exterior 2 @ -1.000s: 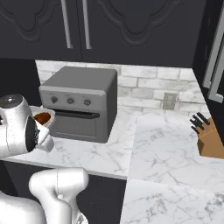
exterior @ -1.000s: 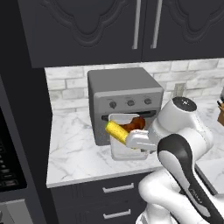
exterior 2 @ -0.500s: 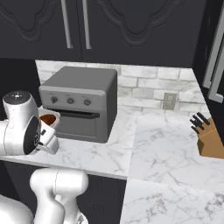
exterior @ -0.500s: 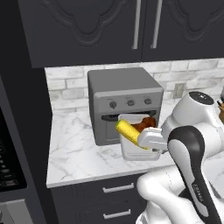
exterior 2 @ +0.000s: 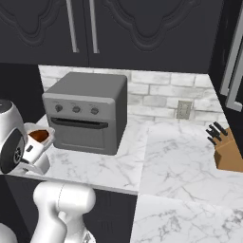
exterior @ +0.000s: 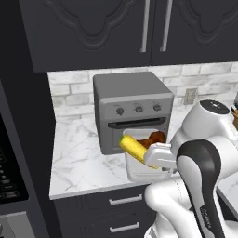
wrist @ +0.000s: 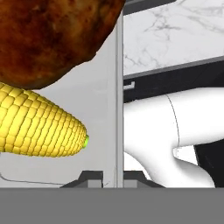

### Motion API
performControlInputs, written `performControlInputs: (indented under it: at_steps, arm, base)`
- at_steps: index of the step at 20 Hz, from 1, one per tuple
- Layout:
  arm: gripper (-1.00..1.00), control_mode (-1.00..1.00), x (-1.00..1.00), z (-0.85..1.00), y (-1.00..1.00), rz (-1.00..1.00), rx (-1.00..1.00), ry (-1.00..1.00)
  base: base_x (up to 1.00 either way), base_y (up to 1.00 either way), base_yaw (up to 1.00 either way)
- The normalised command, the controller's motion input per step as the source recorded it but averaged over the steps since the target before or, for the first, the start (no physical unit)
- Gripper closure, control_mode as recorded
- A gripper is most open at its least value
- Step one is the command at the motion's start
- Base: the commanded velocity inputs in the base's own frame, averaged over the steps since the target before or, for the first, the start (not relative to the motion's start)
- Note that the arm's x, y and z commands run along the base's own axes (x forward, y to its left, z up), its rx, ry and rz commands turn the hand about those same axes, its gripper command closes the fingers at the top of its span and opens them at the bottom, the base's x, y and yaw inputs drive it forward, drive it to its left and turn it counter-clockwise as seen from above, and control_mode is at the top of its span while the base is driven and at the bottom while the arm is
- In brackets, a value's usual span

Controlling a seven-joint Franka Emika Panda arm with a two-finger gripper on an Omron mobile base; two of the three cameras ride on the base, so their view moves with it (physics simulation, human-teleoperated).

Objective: Place the tupperware on the top shelf of the fridge. Make space for the tupperware among the existing items by rearranging them on the shelves if needed. Close the fridge door when finished.

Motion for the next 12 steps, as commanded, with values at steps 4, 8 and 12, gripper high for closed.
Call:
performControlInputs:
  at_steps: [4,8,12]
  arm:
    - [1.00,-1.00,0.08,0.00,-0.38,0.00,0.00,-0.07]
    - [1.00,-1.00,0.00,0.00,-0.02,0.00,0.00,0.00]
    - [1.00,-1.00,0.00,0.00,0.00,0.00,0.00,0.00]
  base:
    - [0.00,0.00,0.00]
    - [0.00,0.00,0.00]
    - [0.00,0.00,0.00]
